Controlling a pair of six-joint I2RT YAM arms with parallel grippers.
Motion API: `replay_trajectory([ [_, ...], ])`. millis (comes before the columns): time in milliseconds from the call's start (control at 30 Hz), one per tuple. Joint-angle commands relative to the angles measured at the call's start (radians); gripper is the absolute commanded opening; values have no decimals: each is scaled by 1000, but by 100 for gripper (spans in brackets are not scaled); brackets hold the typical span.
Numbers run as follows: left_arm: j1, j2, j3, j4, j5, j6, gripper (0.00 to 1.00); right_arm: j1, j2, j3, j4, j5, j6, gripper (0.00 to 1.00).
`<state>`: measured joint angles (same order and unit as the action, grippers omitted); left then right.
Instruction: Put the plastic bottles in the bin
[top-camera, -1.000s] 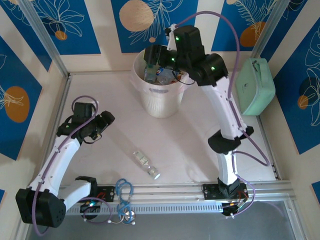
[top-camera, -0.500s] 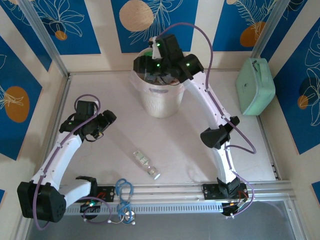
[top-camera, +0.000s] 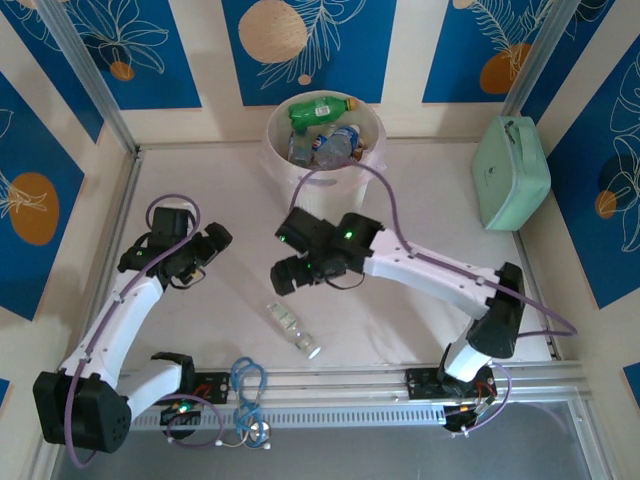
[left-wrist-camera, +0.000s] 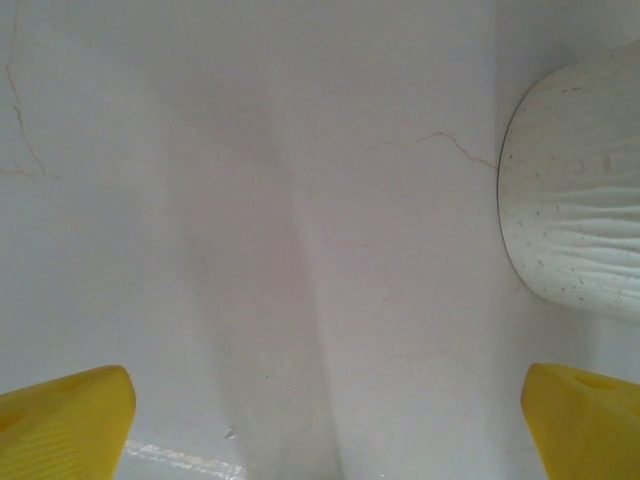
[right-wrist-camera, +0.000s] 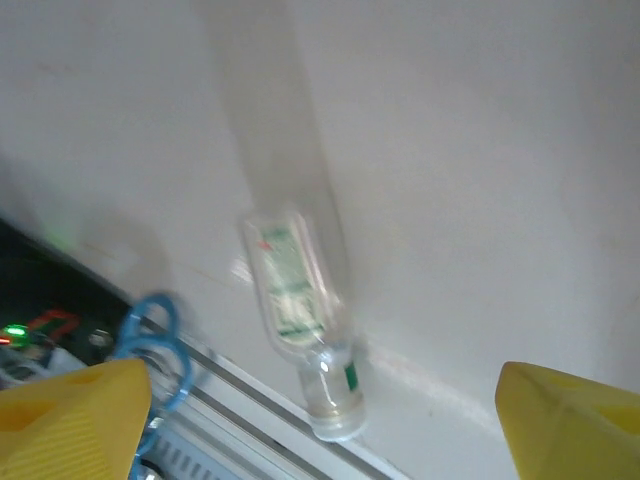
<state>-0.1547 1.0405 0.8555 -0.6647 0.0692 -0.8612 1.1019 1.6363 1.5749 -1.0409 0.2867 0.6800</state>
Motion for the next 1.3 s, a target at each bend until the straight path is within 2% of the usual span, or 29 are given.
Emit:
replay_trajectory([
  [0, -8, -10, 23, -26, -26, 25, 99, 39, 62, -62, 7, -43, 86, 91],
  [300, -8, -14, -6, -15, -26, 5, 96, 90, 285, 0, 27, -93, 11, 91],
  [500, -6, -13, -16, -19, -40, -5, 94, 82, 396, 58, 41, -112, -34, 86],
  [633, -6, -7, -29, -10, -36, -20, 91, 79, 450, 86, 31, -116, -41, 77],
  [867, -6, -4, -30, -3, -31, -30, 89, 67, 442, 83, 17, -90, -28, 54],
  [1100, -6, 0, -20, -3, -26, -30, 88, 69, 337, 123, -42, -19, -36, 48],
  [1267, -6, 13, -4, 14, -4, -26, 87, 34, 217, 354, -164, 38, -69, 48],
])
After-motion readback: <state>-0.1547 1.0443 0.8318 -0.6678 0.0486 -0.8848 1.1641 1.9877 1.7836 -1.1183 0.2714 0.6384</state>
